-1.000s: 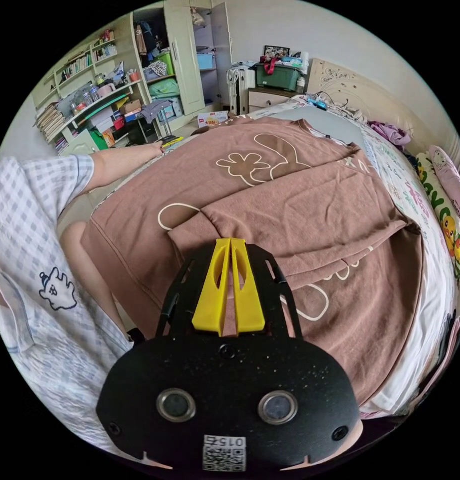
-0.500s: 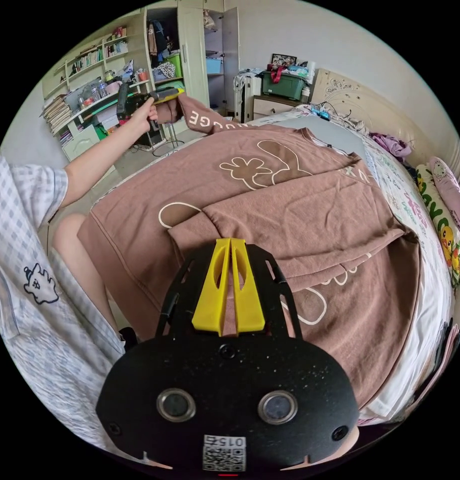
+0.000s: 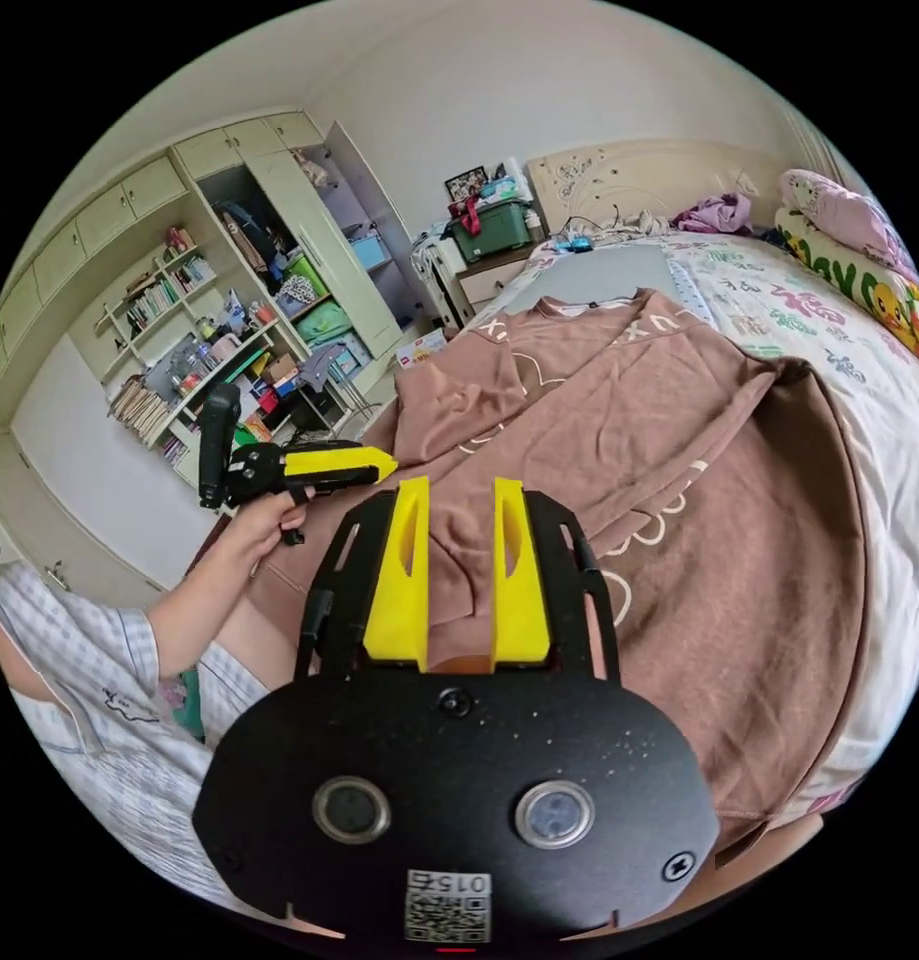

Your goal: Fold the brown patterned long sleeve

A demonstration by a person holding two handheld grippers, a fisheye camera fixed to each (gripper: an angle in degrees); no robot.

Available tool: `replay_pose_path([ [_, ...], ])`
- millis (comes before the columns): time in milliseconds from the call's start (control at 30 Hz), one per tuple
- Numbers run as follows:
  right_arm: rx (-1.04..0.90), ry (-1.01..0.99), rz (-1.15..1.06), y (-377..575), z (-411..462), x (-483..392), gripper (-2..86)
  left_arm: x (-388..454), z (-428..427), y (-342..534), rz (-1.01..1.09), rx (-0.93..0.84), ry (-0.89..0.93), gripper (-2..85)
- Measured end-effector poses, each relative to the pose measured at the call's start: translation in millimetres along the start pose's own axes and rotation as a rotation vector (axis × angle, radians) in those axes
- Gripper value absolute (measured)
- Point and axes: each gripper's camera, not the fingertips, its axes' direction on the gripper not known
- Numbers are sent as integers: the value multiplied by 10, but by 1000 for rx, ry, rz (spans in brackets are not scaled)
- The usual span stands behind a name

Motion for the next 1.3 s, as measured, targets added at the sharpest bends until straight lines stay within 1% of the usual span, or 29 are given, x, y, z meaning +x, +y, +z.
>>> replay_pose_path([
  [133,-30,-6,-68,-744,348,-270,120,128,86,-94,13,-6,70,33],
  [200,-106,-11,-52,-1287,800,-414,153,157,105,-118,9,3,95,45],
  [300,-246,-1,-42,-1700,1343,-535,181,185,168,-169,-8,-4,121,59],
  [367,-389,35,-34,-1865,1820,-597,172,214,231,-214,-7,-25,136,64],
  [433,-425,33,-13,-1884,1939,-585,136,313,316,-275,21,-60,135,72],
  [533,-314,-43,38,-1860,1621,-523,35,466,372,-316,51,-82,73,75],
  [667,-128,-52,33,-1537,759,-448,21,557,390,-330,67,-75,15,64],
  [767,-39,-17,79,-1056,192,-392,21,535,386,-314,66,-62,16,42],
  [867,35,46,170,-525,-240,-353,25,447,442,-312,59,-87,55,45],
  [967,22,69,193,-219,-449,-387,36,310,450,-279,36,-83,90,52],
  [1133,-11,11,261,-20,-670,-418,69,-38,434,-162,-33,-59,179,54],
  [1300,71,92,295,-72,-1139,-315,103,-403,433,-32,-102,-38,245,53],
])
